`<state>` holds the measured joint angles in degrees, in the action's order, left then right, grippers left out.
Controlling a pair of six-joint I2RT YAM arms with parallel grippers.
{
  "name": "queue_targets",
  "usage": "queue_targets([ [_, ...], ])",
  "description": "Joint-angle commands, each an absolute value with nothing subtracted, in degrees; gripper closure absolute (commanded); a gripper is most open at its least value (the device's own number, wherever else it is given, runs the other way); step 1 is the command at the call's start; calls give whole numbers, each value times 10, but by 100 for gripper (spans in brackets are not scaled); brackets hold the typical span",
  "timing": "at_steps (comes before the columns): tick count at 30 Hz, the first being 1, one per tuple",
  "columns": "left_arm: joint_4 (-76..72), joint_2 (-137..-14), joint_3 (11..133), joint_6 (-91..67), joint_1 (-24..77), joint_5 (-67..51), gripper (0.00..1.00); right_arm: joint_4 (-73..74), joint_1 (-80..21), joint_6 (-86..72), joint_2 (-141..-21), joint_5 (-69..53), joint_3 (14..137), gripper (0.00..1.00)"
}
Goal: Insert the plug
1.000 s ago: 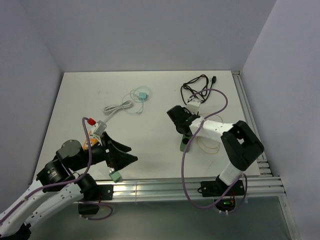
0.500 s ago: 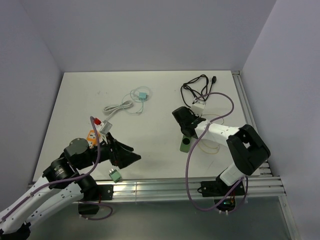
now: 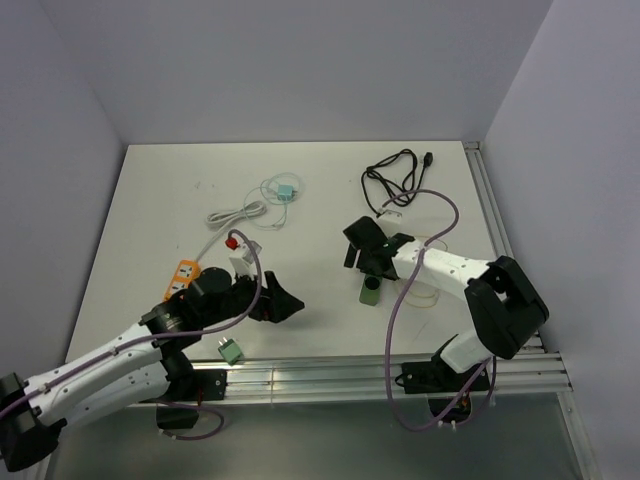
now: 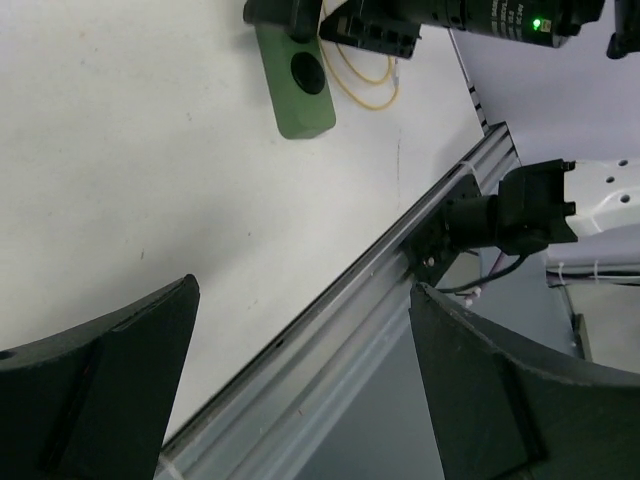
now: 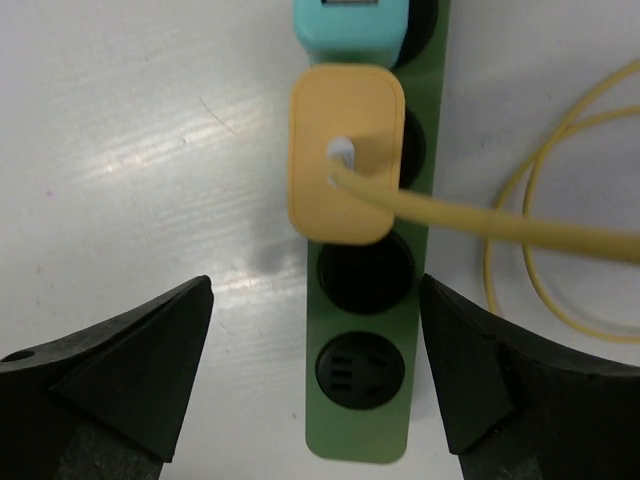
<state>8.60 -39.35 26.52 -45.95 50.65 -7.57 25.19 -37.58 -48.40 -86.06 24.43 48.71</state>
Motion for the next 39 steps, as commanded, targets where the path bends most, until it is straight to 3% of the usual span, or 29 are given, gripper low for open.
queue_targets([
  [1,-41,-434,273,-440,553,-3,8,324,-382,-494,-825,222,499,8],
  [3,-92,-475,272,-432,576,46,7,359,-383,-503,-797,236,497,6],
  [4,-111,-489,268,-424,597,61,7,373,-384,-511,-785,252,496,0],
  [7,-174,-572,272,-397,632,109,3,424,-383,-533,-729,274,496,0],
  [14,-302,-737,297,-345,677,162,0,439,-362,-520,-589,258,486,3],
  [21,-401,-874,362,-309,693,163,2,453,-316,-474,-596,209,526,7],
  [30,-317,-1051,517,-287,725,274,1,454,-282,-450,-559,200,533,7],
  [39,-330,-1127,534,-285,735,339,2,450,-263,-439,-555,182,521,7],
])
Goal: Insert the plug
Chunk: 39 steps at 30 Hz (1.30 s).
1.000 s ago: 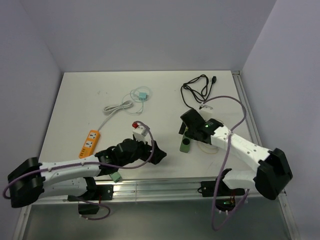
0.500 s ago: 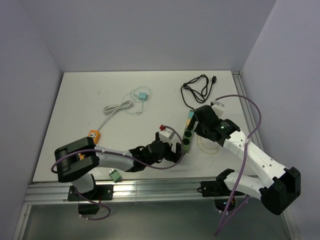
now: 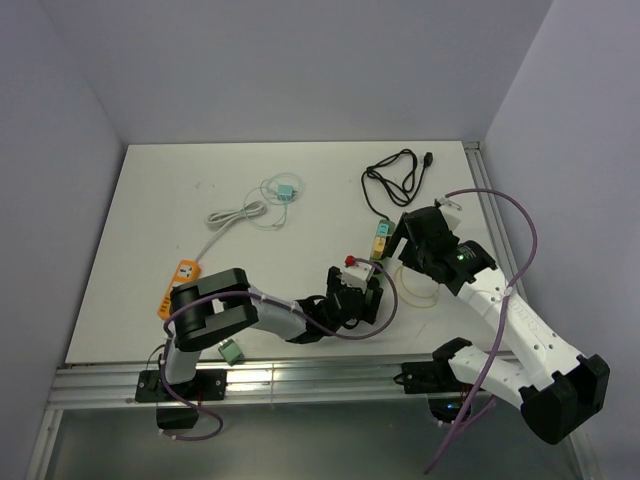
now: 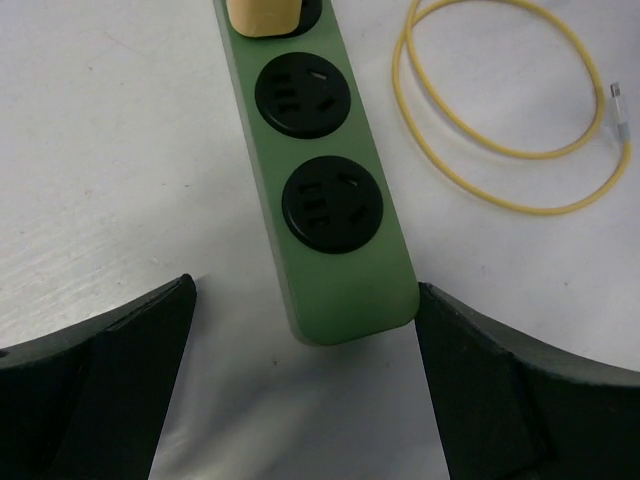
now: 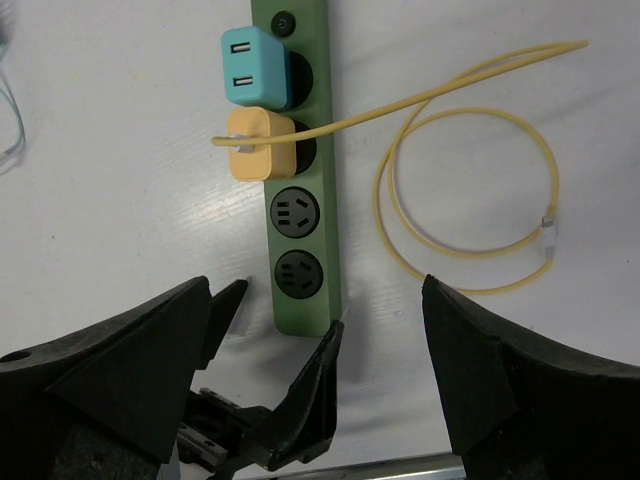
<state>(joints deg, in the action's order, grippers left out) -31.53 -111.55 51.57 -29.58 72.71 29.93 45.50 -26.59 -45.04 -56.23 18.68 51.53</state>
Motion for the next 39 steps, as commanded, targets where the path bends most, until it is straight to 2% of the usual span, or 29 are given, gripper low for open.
queue_targets([
  [1,-337,-1135,534,-280,735,339,5,449,-263,-438,-553,182,519,7],
  [13,-363,-1190,557,-256,737,343,31,467,-263,-425,-531,191,523,7],
  [15,-363,-1195,561,-256,737,345,47,468,-262,-424,-532,186,522,7],
  [16,-357,-1200,562,-258,737,346,62,469,-263,-424,-534,182,523,7],
  [20,-352,-1187,541,-277,735,354,85,471,-263,-422,-550,151,531,7],
  [22,-343,-1169,517,-298,734,374,100,470,-264,-431,-556,136,536,8],
  [28,-338,-1117,440,-331,733,387,100,472,-264,-450,-577,119,550,12],
  [34,-275,-1124,451,-339,737,400,100,523,-328,-476,-635,199,614,14],
  [39,-276,-1121,420,-362,741,441,100,501,-350,-512,-665,136,637,14],
])
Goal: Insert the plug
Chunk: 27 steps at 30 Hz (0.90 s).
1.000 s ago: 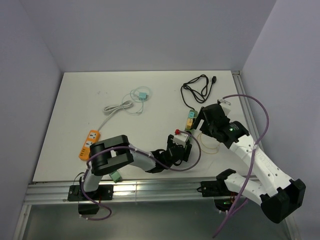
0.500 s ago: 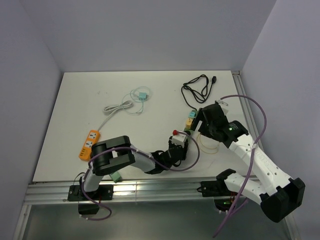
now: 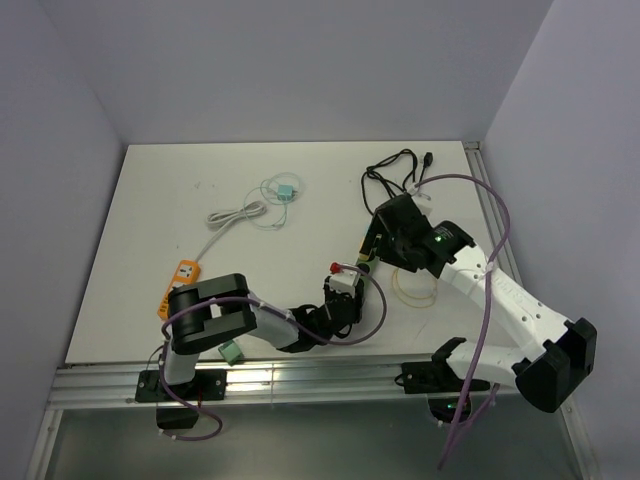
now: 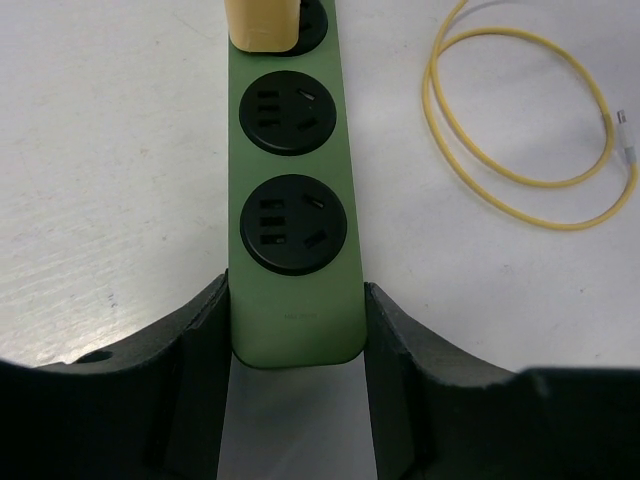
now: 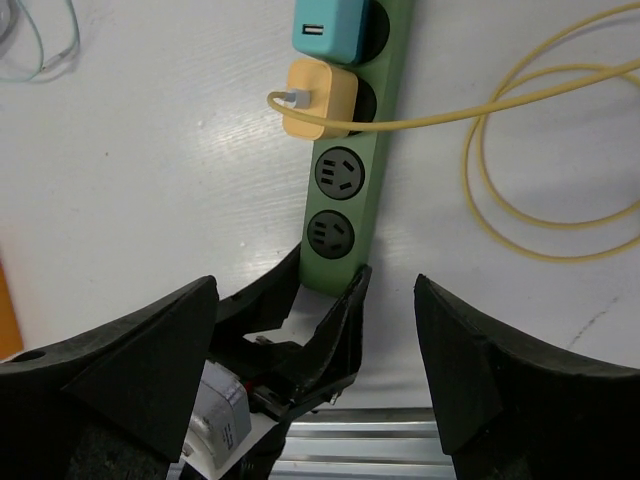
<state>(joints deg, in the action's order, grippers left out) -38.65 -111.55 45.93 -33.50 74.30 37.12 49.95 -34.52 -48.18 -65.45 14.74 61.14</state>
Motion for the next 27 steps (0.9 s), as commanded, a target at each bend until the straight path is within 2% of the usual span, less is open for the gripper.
queue_targets([
  [1,-284,-1121,416,-361,742,445,100,499,-351,-525,-668,136,637,14],
  [5,-275,-1132,416,-366,744,468,100,514,-352,-546,-686,173,637,18],
  [12,-275,-1165,435,-357,755,490,100,490,-353,-541,-710,160,638,25],
  [17,-279,-1179,441,-342,762,500,100,490,-350,-513,-743,168,681,25],
  [27,-272,-1191,449,-332,766,511,100,490,-338,-459,-888,133,731,26],
])
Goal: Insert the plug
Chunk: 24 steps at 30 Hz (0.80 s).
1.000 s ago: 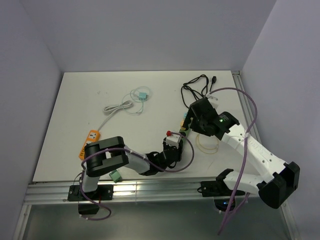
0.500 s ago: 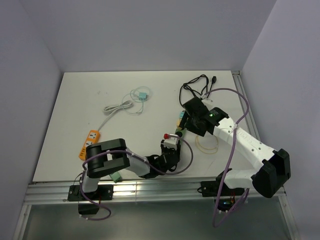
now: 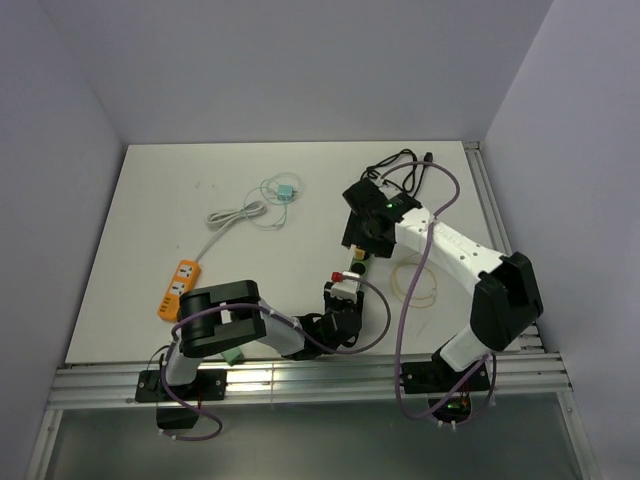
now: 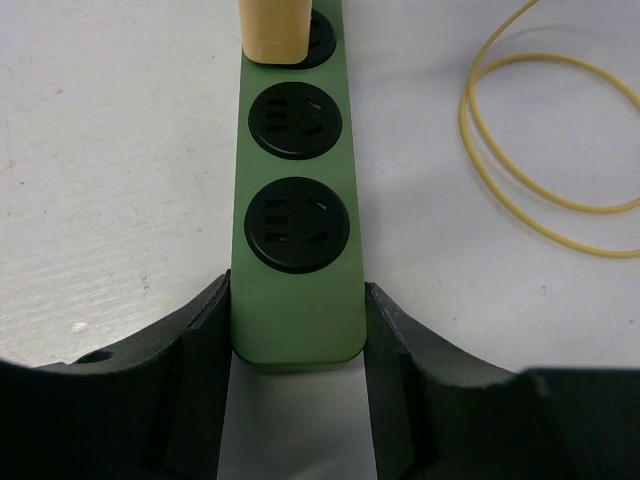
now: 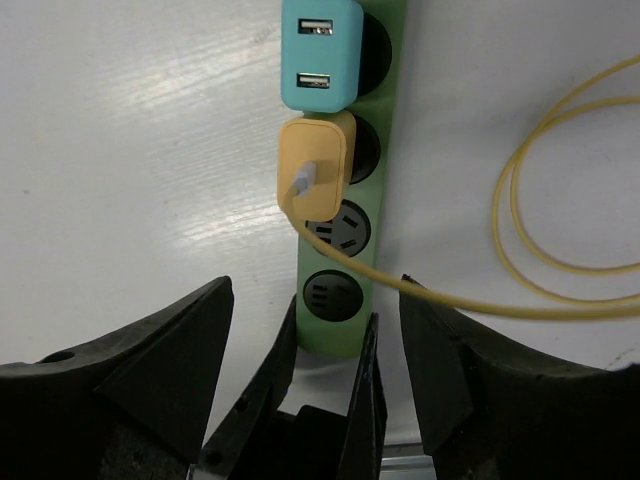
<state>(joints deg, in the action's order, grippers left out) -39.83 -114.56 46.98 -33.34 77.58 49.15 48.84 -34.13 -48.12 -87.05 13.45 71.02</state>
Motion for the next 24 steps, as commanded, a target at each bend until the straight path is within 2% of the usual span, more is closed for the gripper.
queue_targets([
  [1,-272,-1192,449,-332,766,512,100,487,-337,-452,-892,130,729,26],
  [12,-256,-1197,461,-327,766,504,100,457,-325,-432,-951,123,733,33],
  [19,-255,-1195,461,-323,766,495,100,438,-315,-427,-967,134,728,47],
  [24,-255,-1196,461,-322,766,493,100,430,-312,-425,-968,139,728,48],
])
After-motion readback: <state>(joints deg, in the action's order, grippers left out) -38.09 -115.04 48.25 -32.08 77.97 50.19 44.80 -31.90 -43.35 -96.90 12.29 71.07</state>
